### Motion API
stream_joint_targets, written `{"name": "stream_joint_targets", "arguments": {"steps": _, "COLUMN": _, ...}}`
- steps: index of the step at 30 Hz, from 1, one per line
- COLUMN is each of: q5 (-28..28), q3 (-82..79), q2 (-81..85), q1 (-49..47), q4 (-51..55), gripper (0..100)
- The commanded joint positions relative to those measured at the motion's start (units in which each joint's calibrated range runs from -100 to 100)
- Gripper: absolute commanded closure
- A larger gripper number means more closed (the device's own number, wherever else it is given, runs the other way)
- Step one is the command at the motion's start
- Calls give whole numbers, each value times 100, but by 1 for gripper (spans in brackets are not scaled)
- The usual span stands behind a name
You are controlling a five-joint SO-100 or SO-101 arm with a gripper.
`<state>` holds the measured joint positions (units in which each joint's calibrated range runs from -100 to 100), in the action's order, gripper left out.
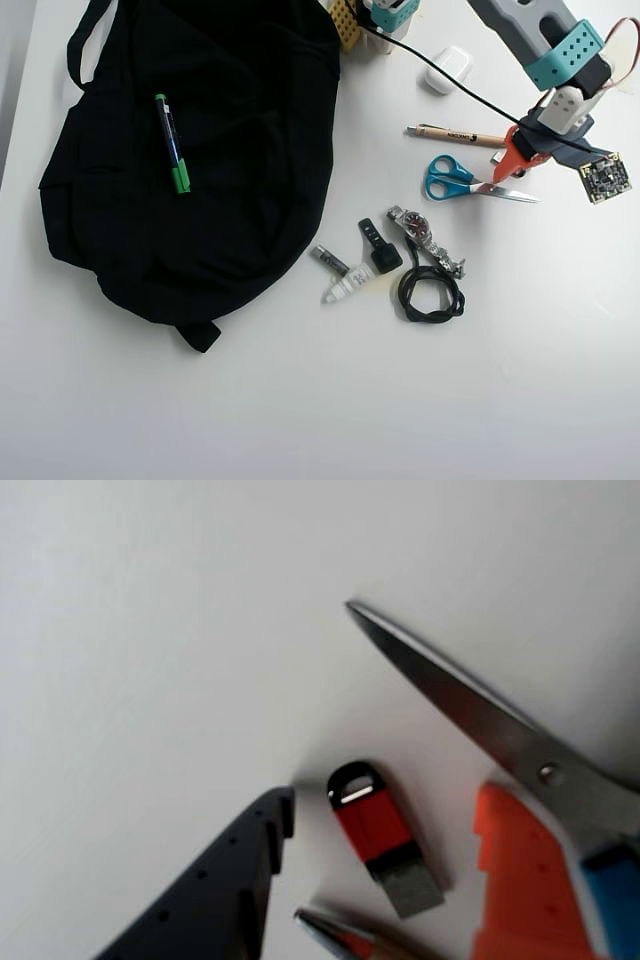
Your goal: Put the usb stick into the black bag
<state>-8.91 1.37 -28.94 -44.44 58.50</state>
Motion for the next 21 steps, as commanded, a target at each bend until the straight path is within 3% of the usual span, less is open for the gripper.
{"name": "stream_joint_targets", "arguments": {"steps": 1, "q5": -32, "q3": -101, "q2": 23, "q1": -59, "q4": -10, "gripper": 77}}
{"name": "stream_joint_targets", "arguments": {"steps": 6, "q5": -21, "q3": -101, "q2": 23, "q1": -59, "q4": -2, "gripper": 77}}
{"name": "stream_joint_targets", "arguments": {"steps": 15, "q5": -32, "q3": -101, "q2": 23, "q1": -66, "q4": -2, "gripper": 96}}
{"name": "stream_joint_targets", "arguments": {"steps": 21, "q5": -26, "q3": -101, "q2": 23, "q1": -66, "q4": -2, "gripper": 98}}
